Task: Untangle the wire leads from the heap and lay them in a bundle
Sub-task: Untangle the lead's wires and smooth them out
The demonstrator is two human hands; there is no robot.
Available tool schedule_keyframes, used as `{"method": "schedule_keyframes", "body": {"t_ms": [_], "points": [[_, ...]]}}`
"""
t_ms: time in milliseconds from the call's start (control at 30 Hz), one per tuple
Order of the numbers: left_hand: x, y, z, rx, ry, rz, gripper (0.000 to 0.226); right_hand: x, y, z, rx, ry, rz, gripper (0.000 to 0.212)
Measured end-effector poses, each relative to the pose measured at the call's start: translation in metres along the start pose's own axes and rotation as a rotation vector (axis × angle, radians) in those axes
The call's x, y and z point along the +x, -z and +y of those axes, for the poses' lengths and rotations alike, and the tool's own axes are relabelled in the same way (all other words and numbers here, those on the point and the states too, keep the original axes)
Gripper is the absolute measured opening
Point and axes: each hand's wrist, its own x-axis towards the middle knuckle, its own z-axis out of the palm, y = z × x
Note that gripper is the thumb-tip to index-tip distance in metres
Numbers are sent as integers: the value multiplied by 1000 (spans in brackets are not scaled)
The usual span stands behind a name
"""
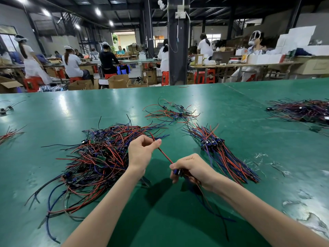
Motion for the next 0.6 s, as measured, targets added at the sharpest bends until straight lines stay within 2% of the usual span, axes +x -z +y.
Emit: {"method": "schedule_keyframes", "body": {"t_ms": [267, 600], "points": [[4, 6, 0, 207, -190, 91, 27, -1, -2, 1, -40, 3, 6, 28], [11, 13, -1, 236, -151, 183, 20, 2, -1, 6, -59, -15, 1, 30]]}}
